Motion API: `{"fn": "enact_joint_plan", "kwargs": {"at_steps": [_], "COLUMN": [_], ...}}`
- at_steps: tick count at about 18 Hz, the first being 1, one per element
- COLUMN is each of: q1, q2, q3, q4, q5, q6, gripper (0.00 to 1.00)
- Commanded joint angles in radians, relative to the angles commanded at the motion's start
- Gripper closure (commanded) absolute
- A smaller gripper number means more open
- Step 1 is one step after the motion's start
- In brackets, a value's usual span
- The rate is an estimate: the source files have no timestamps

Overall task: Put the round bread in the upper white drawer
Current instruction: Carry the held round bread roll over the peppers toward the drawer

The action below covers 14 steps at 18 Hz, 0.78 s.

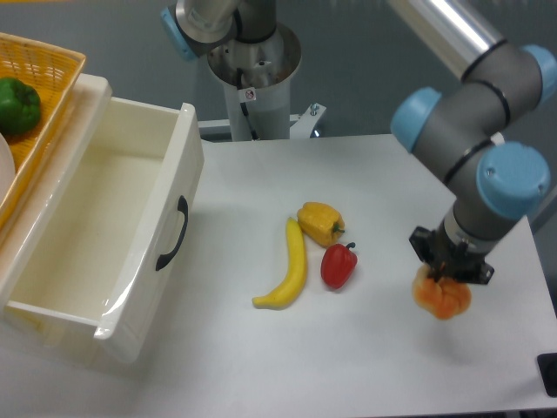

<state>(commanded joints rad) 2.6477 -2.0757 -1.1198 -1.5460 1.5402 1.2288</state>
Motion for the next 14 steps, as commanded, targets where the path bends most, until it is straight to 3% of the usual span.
{"fn": "enact_joint_plan", "kwargs": {"at_steps": [7,14], "q1": [-0.077,-0.156], "q2": [0.066,0.199], "q3": [-0.023,-0.103], "q4": [-0.040,-0.032], "q5": [-0.017,-0.189], "q6": [-0.081,-0.204], "gripper": [1.00,1.00]}}
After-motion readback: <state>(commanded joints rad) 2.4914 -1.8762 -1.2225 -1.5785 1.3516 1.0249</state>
